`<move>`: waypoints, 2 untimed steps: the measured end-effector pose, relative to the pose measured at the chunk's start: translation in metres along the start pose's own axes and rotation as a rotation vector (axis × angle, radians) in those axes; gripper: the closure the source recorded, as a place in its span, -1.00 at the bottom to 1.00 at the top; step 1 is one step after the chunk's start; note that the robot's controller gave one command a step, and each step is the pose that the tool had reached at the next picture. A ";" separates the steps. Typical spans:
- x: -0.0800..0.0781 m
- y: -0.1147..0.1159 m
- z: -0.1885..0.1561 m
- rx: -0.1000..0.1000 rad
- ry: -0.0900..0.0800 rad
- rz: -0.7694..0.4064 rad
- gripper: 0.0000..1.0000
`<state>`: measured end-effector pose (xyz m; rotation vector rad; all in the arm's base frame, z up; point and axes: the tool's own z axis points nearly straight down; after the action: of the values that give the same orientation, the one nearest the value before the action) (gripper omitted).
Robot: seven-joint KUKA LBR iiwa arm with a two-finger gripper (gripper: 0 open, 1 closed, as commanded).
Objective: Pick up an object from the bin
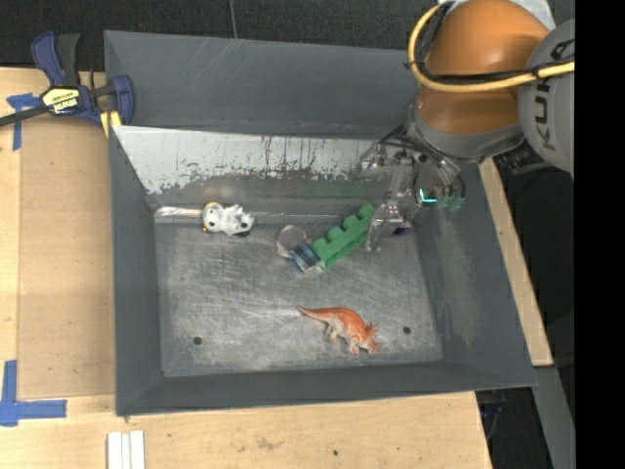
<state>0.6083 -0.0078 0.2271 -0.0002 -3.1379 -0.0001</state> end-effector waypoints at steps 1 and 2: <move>-0.002 0.000 -0.004 0.000 -0.008 0.000 -1.00; -0.005 0.001 0.049 0.000 -0.014 0.028 -1.00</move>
Offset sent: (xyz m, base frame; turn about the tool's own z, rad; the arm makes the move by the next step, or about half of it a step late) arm 0.0056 0.0057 -0.1571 0.0809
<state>0.6130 -0.0067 0.1782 -0.0446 -3.1517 -0.0006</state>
